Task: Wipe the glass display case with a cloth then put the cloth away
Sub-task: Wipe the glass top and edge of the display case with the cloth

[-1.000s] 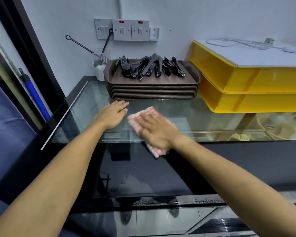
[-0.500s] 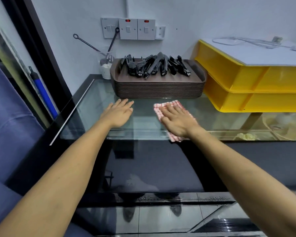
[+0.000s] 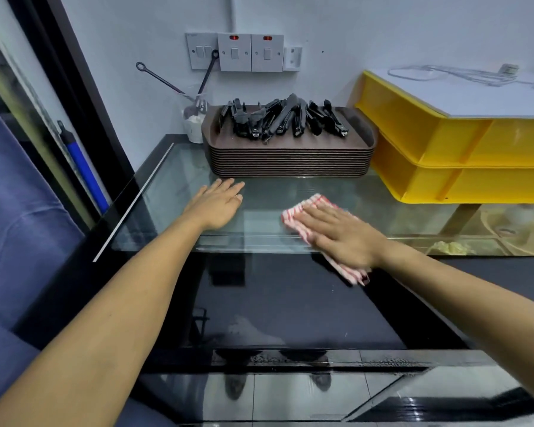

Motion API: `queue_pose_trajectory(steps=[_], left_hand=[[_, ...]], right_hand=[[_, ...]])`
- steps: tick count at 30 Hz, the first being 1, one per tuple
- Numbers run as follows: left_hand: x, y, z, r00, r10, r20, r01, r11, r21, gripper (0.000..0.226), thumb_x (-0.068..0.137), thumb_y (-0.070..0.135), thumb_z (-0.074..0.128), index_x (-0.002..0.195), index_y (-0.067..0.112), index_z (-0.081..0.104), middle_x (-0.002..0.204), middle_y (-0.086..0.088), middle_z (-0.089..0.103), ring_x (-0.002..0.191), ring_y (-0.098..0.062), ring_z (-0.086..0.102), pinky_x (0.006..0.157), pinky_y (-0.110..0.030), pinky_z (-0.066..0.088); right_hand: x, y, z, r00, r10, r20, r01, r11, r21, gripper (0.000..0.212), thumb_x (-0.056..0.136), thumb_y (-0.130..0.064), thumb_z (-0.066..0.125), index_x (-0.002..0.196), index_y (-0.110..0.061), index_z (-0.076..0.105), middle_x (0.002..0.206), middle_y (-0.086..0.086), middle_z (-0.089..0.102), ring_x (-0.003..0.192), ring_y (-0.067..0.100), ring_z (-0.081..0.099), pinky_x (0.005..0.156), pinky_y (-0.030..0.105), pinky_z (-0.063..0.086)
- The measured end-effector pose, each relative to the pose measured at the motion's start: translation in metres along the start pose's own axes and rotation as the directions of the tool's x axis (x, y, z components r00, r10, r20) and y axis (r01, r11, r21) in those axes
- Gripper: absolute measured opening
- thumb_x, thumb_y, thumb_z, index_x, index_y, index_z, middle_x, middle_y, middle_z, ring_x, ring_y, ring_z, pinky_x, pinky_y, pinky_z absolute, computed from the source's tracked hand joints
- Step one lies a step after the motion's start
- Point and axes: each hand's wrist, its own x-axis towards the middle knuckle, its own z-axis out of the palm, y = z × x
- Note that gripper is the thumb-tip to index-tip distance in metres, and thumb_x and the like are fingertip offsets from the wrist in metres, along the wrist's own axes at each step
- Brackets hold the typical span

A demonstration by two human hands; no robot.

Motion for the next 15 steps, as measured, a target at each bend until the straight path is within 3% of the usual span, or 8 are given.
queue_pose_trajectory(steps=[2,4,8,10,11,15], left_hand=[[0.001,0.000,0.000,1.000,-0.002,0.005,0.002,1.000,0.000,0.055,0.112,0.046,0.016,0.166,0.038,0.011,0.175,0.007,0.004,0.161,-0.018,-0.001,0.129,-0.043,-0.003],[0.002,-0.002,0.000,1.000,-0.002,0.009,0.002,1.000,-0.004,0.055,0.112,0.046,0.016,0.166,0.038,0.011,0.175,0.007,0.004,0.161,-0.018,-0.001,0.129,-0.044,-0.003],[0.003,-0.004,-0.001,1.000,0.005,0.024,-0.005,1.000,-0.009,0.055,0.113,0.047,0.017,0.166,0.038,0.011,0.175,0.007,0.003,0.161,-0.018,-0.001,0.130,-0.044,-0.002],[0.002,-0.004,-0.001,1.000,0.007,0.024,-0.007,1.000,-0.009,0.055,0.112,0.047,0.016,0.166,0.037,0.011,0.175,0.007,0.002,0.161,-0.017,-0.002,0.130,-0.043,-0.002],[0.001,-0.004,-0.001,1.000,0.006,0.023,-0.006,1.000,-0.009,0.055,0.112,0.048,0.016,0.166,0.038,0.010,0.175,0.008,0.002,0.161,-0.017,-0.002,0.129,-0.043,-0.003],[0.003,-0.005,0.001,1.000,0.007,0.016,-0.007,1.000,-0.002,0.056,0.112,0.049,0.014,0.166,0.039,0.009,0.175,0.009,0.001,0.161,-0.016,-0.003,0.129,-0.042,-0.004]], right_hand=[[0.037,-0.001,-0.001,0.989,0.150,-0.012,-0.150,0.989,0.016,0.063,0.108,-0.059,0.012,0.166,-0.036,0.002,0.175,-0.006,-0.006,0.160,0.013,-0.013,0.128,0.032,-0.013],[0.061,-0.033,0.002,0.985,0.168,-0.025,-0.168,0.985,0.032,0.062,0.110,-0.053,0.014,0.168,-0.031,0.004,0.175,0.001,-0.004,0.161,0.019,-0.009,0.129,0.036,-0.010],[0.003,-0.112,0.016,0.974,-0.222,-0.033,0.222,0.975,0.001,0.062,0.110,-0.054,0.010,0.165,-0.031,-0.002,0.172,-0.002,-0.013,0.157,0.014,-0.022,0.127,0.035,-0.019],[-0.050,-0.111,0.017,0.923,-0.385,0.001,0.384,0.923,0.031,0.059,0.111,-0.054,0.015,0.165,-0.039,0.001,0.173,-0.008,-0.014,0.157,0.009,-0.024,0.126,0.032,-0.020],[-0.067,-0.094,0.015,0.919,-0.393,0.033,0.392,0.919,0.044,0.057,0.111,-0.055,0.018,0.165,-0.042,0.003,0.172,-0.012,-0.013,0.156,0.004,-0.024,0.126,0.030,-0.020],[-0.056,-0.002,0.001,0.999,-0.047,0.021,0.047,0.999,-0.014,0.061,0.102,-0.068,-0.001,0.160,-0.047,-0.006,0.172,-0.016,-0.011,0.152,-0.004,-0.027,0.124,0.025,-0.020]])
